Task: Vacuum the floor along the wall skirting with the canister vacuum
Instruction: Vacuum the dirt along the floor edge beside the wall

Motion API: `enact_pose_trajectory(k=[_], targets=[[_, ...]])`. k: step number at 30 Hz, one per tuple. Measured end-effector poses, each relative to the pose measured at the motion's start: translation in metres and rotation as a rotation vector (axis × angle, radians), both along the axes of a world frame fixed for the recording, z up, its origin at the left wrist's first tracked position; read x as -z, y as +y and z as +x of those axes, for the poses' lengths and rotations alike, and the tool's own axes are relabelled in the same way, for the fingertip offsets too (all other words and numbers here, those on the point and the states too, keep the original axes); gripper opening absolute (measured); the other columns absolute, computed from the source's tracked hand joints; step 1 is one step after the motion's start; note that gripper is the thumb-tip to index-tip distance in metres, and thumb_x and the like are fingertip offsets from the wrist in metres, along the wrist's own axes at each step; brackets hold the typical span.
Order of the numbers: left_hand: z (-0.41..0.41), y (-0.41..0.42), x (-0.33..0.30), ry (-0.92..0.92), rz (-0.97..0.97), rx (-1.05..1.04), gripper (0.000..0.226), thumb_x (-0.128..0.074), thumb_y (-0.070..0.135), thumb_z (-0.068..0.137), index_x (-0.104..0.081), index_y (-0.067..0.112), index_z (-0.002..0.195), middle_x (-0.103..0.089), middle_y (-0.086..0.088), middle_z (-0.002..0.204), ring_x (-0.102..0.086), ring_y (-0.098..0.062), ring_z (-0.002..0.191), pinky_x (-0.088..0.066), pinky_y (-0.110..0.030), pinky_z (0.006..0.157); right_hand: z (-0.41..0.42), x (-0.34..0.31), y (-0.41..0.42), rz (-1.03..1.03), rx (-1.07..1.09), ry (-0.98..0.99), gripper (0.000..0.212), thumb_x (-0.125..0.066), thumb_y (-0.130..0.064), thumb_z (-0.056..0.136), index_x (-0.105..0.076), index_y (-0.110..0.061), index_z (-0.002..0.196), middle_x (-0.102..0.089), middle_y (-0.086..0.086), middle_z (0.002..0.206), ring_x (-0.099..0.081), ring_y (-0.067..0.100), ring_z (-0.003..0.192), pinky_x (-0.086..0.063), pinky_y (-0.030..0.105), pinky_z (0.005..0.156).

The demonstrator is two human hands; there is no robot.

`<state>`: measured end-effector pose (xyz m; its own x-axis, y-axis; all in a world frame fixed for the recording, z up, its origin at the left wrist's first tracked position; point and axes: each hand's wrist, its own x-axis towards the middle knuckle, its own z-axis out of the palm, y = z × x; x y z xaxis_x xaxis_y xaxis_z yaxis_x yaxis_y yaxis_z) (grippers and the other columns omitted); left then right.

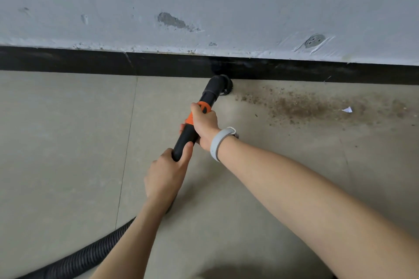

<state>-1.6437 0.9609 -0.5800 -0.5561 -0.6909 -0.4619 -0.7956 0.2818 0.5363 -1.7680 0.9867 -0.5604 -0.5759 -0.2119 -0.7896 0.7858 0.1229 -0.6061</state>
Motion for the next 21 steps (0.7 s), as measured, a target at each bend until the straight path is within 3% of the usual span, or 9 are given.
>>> enact_pose_trajectory(k=[6,14,21], targets=[[-0.02,0.027,0.001,-0.023,-0.006,-0.018,0.054,-0.037,0.067,0.085,-0.052,0.016,0.072,-0.065,-0.006,0.065,-0.064,-0.025,0.064,-0.052,-0.036,0.065,-0.017,0.016,0.023,0.002,-0.039,0.031,0.037,-0.05,-0.03,0.092,-0.041,-0.009,0.121,-0.056,0.009,0.072,-0.058,0.024,0.057,-0.059,0.04,0.071],[-0.058,0.069,0.001,-0.059,-0.058,0.107,0.048,-0.041,0.058,0.089,-0.054,0.013,0.079,-0.066,-0.01,0.067,-0.065,-0.027,0.066,-0.053,-0.043,0.07,-0.053,0.018,0.085,-0.117,0.057,-0.002,0.039,-0.05,-0.026,0.093,-0.04,-0.008,0.127,-0.052,0.01,0.076,-0.057,0.02,0.051,-0.05,0.024,0.048],[-0.078,0.1,-0.001,-0.102,-0.113,0.099,0.047,-0.042,0.057,0.09,-0.054,0.012,0.079,-0.066,-0.011,0.067,-0.062,-0.03,0.065,-0.05,-0.041,0.066,-0.072,0.012,0.121,-0.172,0.079,-0.029,0.037,-0.048,-0.025,0.095,-0.035,-0.01,0.126,-0.051,0.009,0.078,-0.056,0.019,0.056,-0.051,0.023,0.046]])
